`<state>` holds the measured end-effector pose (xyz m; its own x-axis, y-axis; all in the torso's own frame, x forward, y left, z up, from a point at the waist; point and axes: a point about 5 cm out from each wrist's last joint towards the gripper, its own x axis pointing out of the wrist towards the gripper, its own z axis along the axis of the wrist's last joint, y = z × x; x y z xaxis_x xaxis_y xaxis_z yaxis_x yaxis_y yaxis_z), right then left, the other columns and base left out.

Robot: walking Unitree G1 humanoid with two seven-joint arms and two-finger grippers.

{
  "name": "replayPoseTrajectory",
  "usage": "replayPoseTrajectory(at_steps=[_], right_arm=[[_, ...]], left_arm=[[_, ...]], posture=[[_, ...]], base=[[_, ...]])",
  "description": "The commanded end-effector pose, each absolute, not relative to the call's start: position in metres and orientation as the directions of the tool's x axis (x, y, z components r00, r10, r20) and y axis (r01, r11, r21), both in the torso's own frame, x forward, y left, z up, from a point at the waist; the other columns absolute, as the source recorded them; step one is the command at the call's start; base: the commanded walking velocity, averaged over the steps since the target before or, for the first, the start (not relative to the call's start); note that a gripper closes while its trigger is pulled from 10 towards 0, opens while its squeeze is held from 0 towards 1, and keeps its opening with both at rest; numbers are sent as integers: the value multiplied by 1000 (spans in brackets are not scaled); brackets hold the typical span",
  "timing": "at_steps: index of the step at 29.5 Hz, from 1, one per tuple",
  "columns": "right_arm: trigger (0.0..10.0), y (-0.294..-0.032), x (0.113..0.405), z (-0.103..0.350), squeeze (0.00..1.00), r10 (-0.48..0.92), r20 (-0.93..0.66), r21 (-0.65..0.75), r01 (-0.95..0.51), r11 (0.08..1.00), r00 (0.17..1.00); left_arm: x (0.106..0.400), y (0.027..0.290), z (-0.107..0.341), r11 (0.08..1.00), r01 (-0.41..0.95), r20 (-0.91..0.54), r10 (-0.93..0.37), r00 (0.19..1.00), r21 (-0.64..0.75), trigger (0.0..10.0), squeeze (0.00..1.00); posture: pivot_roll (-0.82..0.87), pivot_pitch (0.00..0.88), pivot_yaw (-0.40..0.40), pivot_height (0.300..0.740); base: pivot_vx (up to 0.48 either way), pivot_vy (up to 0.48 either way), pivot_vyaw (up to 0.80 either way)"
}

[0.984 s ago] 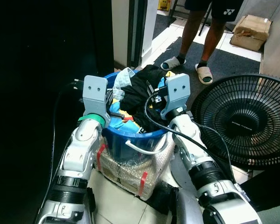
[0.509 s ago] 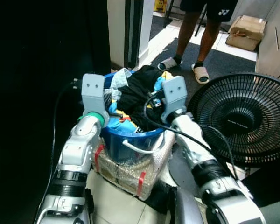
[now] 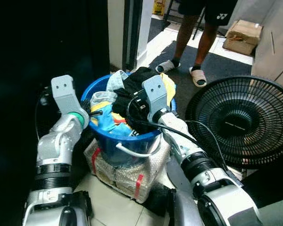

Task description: Clothes washing

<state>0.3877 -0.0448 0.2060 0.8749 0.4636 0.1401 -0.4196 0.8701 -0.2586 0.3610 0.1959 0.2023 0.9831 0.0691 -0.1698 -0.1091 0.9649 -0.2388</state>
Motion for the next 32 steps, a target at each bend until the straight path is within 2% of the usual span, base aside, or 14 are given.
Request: replayPoseTrajectory(at_steps=[1, 5, 8, 11, 13, 14, 15, 16, 19, 20, 23, 27, 30, 32], right_arm=[[10000, -47, 388, 199, 0, 460, 119, -263, -419, 869, 880], [10000, -48, 386, 205, 0, 471, 176, -282, -414, 866, 865], [10000, -51, 382, 210, 0, 466, 245, -286, -396, 872, 850], [10000, -59, 378, 211, 0, 446, 279, -298, -365, 882, 850], [10000, -59, 378, 211, 0, 446, 279, -298, -365, 882, 850], [10000, -67, 375, 210, 0, 425, 292, -299, -341, 891, 857], [10000, -67, 375, 210, 0, 425, 292, -299, -341, 891, 857], [10000, -77, 373, 210, 0, 398, 305, -297, -310, 903, 865], [10000, -77, 373, 210, 0, 398, 305, -297, -310, 903, 865], [10000, -86, 372, 209, 0, 369, 318, -294, -279, 914, 873], [10000, -94, 371, 208, 0, 343, 326, -301, -247, 921, 881], [10000, -94, 371, 208, 0, 343, 326, -301, -247, 921, 881], [10000, -97, 370, 204, 0, 348, 307, -313, -251, 916, 886], [10000, -98, 370, 189, 0, 382, 209, -342, -298, 891, 900]], left_arm=[[351, 213, 173, 968, -164, -275, 107, 955, -190, 10000, 0], [345, 200, 175, 990, -64, -175, 41, 984, -128, 10000, 0], [338, 176, 187, 997, 62, -34, -63, 997, -47, 10000, 0], [331, 150, 201, 981, 185, 75, -189, 979, 61, 10000, 0], [331, 150, 201, 981, 185, 75, -189, 979, 61, 10000, 0], [327, 133, 211, 962, 251, 123, -264, 957, 113, 10000, 0], [327, 133, 211, 962, 251, 123, -264, 957, 113, 10000, 0], [324, 119, 221, 945, 296, 154, -316, 936, 139, 10000, 0], [324, 119, 221, 945, 296, 154, -316, 936, 139, 10000, 0], [323, 108, 228, 933, 327, 176, -351, 920, 151, 10000, 0], [326, 96, 230, 924, 351, 181, -375, 909, 153, 10000, 0], [326, 96, 230, 924, 351, 181, -375, 909, 153, 10000, 0], [328, 89, 230, 918, 364, 183, -389, 903, 154, 10000, 0], [334, 83, 220, 915, 378, 134, -396, 908, 142, 10000, 0]], posture=[[208, 110, -60, 480], [204, 111, -59, 480], [196, 113, -64, 480], [192, 112, -64, 480], [192, 112, -64, 480], [182, 111, -60, 480], [182, 111, -60, 480], [172, 106, -53, 480], [172, 106, -53, 480], [165, 101, -44, 480], [158, 93, -34, 480], [158, 93, -34, 480], [156, 90, -32, 480], [152, 88, -23, 480]], base=[[0, 0, 0], [0, 0, 0], [0, 0, 0], [0, 0, 0], [0, 0, 0], [0, 0, 0], [0, 0, 0], [0, 0, 0], [0, 0, 0], [0, 0, 0], [0, 0, 0], [0, 0, 0], [0, 0, 0], [0, 0, 0]])
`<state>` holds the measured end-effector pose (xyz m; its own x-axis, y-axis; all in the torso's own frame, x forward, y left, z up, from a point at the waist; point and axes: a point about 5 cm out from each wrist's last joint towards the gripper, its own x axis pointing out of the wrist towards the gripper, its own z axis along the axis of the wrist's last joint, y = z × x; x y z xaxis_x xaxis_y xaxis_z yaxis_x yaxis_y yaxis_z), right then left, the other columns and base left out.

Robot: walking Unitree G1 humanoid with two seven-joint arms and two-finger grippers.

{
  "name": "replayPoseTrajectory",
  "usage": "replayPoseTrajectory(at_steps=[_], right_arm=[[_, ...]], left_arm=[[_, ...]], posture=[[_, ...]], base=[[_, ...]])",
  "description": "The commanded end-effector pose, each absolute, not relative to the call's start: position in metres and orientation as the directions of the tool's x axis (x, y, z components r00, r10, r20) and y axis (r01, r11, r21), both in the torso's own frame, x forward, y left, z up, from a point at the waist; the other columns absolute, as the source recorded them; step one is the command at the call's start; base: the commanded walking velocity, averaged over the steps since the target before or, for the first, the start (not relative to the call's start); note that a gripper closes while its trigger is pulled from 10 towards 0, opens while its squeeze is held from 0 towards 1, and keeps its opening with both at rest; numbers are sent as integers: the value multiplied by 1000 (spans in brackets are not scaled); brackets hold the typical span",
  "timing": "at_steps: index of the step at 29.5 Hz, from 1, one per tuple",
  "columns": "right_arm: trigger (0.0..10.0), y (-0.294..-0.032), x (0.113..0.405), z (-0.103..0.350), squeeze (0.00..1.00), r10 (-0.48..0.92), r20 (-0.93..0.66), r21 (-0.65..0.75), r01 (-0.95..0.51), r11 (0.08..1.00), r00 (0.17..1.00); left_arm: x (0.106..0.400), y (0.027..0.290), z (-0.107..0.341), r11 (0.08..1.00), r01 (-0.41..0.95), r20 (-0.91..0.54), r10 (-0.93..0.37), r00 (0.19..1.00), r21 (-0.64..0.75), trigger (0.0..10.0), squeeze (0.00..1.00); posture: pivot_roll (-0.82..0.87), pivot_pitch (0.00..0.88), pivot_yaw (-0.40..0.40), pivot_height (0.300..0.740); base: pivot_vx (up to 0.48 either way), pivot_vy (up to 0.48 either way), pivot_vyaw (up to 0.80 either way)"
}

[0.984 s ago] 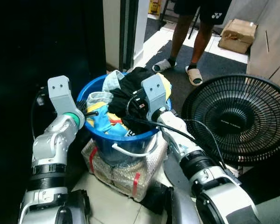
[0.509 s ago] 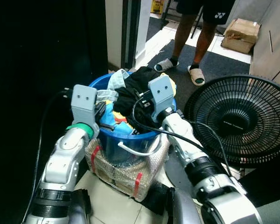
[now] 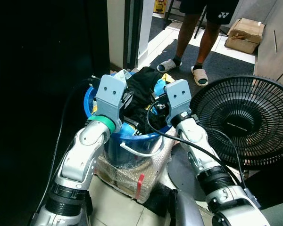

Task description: Clothes washing

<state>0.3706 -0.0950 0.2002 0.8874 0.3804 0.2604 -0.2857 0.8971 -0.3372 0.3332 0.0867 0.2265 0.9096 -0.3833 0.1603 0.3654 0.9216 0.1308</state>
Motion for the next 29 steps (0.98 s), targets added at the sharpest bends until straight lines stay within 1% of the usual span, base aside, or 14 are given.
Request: replayPoseTrajectory(at_steps=[1, 2, 4, 5, 8, 13, 15, 21, 22, 24, 25, 27, 28, 29], right_arm=[[10000, -98, 370, 185, 0, 388, 174, -349, -312, 884, 905], [10000, -98, 370, 185, 0, 388, 174, -349, -312, 884, 905], [10000, -95, 374, 179, 0, 396, 102, -351, -339, 873, 912], [10000, -95, 374, 179, 0, 396, 102, -351, -339, 873, 912], [10000, -78, 378, 178, 0, 461, 46, -323, -423, 847, 886], [10000, -63, 380, 186, 0, 496, 68, -281, -461, 842, 865], [10000, -57, 384, 198, 0, 497, 101, -266, -458, 848, 862], [10000, -52, 390, 209, 0, 490, 114, -276, -446, 851, 864], [10000, -47, 393, 209, 0, 504, 68, -300, -464, 834, 861], [10000, -47, 393, 209, 0, 504, 68, -300, -464, 834, 861], [10000, -44, 395, 205, 0, 515, 15, -316, -484, 816, 857], [10000, -44, 395, 205, 0, 515, 15, -316, -484, 816, 857], [10000, -50, 393, 181, 0, 533, -155, -360, -550, 754, 832], [10000, -50, 393, 181, 0, 533, -155, -360, -550, 754, 832]], left_arm=[[335, 82, 217, 915, 379, 114, -395, 912, 141, 10000, 0], [335, 82, 217, 915, 379, 114, -395, 912, 141, 10000, 0], [337, 77, 214, 918, 379, 94, -391, 916, 119, 10000, 0], [337, 77, 214, 918, 379, 94, -391, 916, 119, 10000, 0], [338, 72, 214, 921, 373, 87, -383, 919, 112, 10000, 0], [339, 72, 216, 923, 369, 89, -379, 921, 113, 10000, 0], [339, 73, 217, 926, 362, 93, -372, 923, 109, 10000, 0], [340, 75, 217, 929, 355, 94, -364, 927, 104, 10000, 0], [340, 76, 215, 931, 349, 91, -358, 929, 104, 10000, 0], [340, 76, 215, 931, 349, 91, -358, 929, 104, 10000, 0], [340, 77, 214, 933, 344, 90, -353, 931, 104, 10000, 0], [340, 77, 214, 933, 344, 90, -353, 931, 104, 10000, 0], [338, 80, 213, 940, 326, 87, -335, 938, 100, 10000, 0], [338, 80, 213, 940, 326, 87, -335, 938, 100, 10000, 0]], posture=[[152, 88, -23, 480], [152, 88, -23, 480], [152, 89, -23, 480], [152, 89, -23, 480], [155, 89, -25, 480], [162, 90, -28, 480], [166, 92, -30, 480], [169, 95, -35, 480], [173, 96, -39, 480], [173, 96, -39, 480], [176, 97, -44, 480], [176, 97, -44, 480], [198, 104, -74, 480], [198, 104, -74, 480]], base=[[0, 0, 0], [0, 0, 0], [0, 0, 0], [0, 0, 0], [0, 0, 0], [0, 0, 0], [0, 0, 0], [0, 0, 0], [0, 0, 0], [0, 0, 0], [0, 0, 0], [0, 0, 0], [0, 0, 0], [0, 0, 0]])
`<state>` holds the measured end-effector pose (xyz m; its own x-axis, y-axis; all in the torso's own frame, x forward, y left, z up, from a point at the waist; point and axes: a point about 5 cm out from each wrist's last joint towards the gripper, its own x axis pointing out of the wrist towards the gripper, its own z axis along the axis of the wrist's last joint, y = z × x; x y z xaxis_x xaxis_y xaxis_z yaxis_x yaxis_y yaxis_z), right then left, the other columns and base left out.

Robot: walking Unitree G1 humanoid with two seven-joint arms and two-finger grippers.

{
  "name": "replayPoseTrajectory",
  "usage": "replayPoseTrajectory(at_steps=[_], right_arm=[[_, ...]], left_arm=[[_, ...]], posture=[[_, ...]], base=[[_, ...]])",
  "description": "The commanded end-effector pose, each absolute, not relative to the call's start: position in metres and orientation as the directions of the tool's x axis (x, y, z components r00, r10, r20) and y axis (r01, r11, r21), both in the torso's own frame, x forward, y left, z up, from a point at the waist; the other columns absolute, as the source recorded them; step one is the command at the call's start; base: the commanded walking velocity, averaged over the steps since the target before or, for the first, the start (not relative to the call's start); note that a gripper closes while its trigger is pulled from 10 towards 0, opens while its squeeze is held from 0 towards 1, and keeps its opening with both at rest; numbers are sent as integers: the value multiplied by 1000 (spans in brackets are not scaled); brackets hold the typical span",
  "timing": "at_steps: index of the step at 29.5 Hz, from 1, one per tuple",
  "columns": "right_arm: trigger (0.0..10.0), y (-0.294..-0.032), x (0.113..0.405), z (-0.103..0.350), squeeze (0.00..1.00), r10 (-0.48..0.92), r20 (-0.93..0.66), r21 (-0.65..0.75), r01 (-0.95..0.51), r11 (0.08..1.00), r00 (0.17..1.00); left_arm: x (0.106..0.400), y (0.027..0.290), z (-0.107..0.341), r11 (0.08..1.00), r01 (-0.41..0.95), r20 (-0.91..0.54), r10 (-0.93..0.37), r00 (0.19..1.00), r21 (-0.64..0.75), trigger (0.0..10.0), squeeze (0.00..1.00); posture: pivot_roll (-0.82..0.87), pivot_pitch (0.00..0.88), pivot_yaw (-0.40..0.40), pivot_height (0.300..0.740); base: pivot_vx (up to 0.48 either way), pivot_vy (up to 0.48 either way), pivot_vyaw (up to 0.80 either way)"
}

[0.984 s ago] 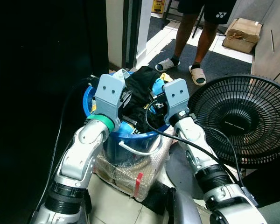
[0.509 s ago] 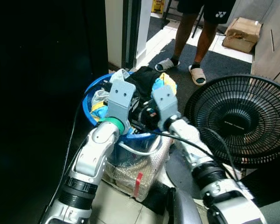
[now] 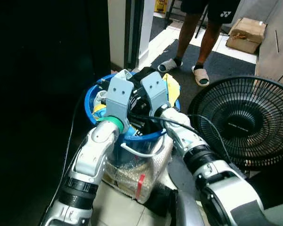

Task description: Clothes washing

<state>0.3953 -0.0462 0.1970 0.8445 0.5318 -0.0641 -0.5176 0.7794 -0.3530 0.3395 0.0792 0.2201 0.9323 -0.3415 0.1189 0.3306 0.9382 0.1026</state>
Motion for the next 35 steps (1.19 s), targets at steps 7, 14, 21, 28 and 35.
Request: replayPoseTrajectory(at_steps=[7, 14, 21, 28, 35], right_arm=[[10000, -109, 390, 154, 0, 461, -255, -352, -526, 774, 850], [10000, -140, 381, 142, 0, 450, -280, -326, -525, 786, 848], [10000, -170, 367, 124, 0, 416, -313, -262, -499, 826, 854], [10000, -164, 367, 126, 0, 403, -279, -289, -476, 831, 872], [10000, -143, 366, 144, 0, 485, -111, -302, -495, 815, 867]], left_arm=[[335, 89, 209, 951, 295, 78, -303, 950, 96, 10000, 0], [335, 87, 209, 944, 313, 73, -321, 944, 103, 10000, 0], [339, 80, 210, 930, 351, 68, -360, 931, 112, 10000, 0], [339, 77, 211, 925, 363, 66, -372, 926, 115, 10000, 0], [340, 82, 211, 929, 350, 65, -359, 931, 117, 10000, 0]], posture=[[183, 100, -71, 480], [168, 94, -54, 480], [139, 85, -14, 480], [140, 86, -1, 480], [148, 89, -6, 480]], base=[[0, 0, 0], [0, 0, 0], [0, 0, 0], [0, 0, 0], [0, 0, 0]])
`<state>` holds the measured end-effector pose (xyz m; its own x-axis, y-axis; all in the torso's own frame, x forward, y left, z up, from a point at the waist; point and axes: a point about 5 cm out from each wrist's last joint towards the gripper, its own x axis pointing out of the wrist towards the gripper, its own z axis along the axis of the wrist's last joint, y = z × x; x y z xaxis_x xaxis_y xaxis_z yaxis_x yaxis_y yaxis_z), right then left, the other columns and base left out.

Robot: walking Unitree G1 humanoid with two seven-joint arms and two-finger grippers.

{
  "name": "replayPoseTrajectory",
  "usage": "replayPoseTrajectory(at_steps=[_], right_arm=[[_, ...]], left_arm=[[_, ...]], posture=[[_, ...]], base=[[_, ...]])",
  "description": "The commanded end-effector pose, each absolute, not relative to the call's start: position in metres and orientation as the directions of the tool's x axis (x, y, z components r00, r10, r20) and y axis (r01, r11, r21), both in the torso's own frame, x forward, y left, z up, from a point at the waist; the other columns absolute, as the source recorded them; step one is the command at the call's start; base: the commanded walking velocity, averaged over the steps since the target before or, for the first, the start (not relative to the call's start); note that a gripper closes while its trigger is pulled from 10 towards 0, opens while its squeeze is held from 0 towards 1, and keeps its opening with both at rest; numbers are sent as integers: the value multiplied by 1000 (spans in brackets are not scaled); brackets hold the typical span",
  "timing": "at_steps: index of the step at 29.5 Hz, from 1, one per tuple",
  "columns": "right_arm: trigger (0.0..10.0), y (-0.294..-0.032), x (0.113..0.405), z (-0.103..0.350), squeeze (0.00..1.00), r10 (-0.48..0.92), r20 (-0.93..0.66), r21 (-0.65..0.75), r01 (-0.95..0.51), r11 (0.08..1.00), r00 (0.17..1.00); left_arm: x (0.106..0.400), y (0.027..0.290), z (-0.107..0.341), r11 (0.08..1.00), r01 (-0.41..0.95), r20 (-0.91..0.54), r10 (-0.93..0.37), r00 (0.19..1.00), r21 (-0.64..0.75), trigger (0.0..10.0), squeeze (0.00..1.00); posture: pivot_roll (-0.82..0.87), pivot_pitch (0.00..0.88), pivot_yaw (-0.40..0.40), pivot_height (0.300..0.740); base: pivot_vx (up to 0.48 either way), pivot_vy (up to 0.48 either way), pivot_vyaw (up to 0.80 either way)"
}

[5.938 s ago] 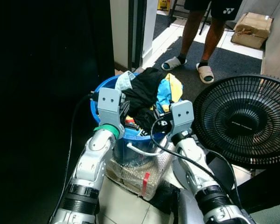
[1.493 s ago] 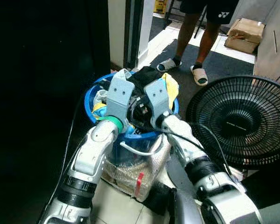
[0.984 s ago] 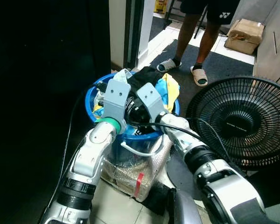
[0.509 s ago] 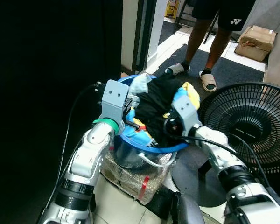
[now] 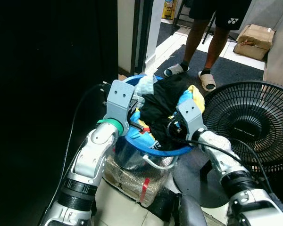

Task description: Clothes washing

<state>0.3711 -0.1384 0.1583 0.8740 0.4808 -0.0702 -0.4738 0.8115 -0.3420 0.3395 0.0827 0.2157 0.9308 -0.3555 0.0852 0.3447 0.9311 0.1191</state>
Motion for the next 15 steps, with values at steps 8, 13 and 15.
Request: replayPoseTrajectory(at_steps=[8, 13, 15], right_arm=[[10000, -125, 361, 126, 0, 559, -187, -156, -586, 795, 808], [10000, -116, 359, 108, 0, 556, -279, -100, -600, 794, 783], [10000, -115, 359, 104, 0, 543, -302, -109, -594, 797, 783]], left_arm=[[340, 82, 211, 932, 345, 65, -353, 933, 115, 10000, 0], [340, 83, 211, 933, 339, 64, -348, 935, 116, 10000, 0], [340, 84, 210, 934, 338, 63, -347, 936, 116, 10000, 0]], posture=[[155, 94, -14, 480], [155, 94, -14, 480], [155, 94, -14, 480]], base=[[0, 0, 0], [0, 0, 0], [0, 0, 0]])
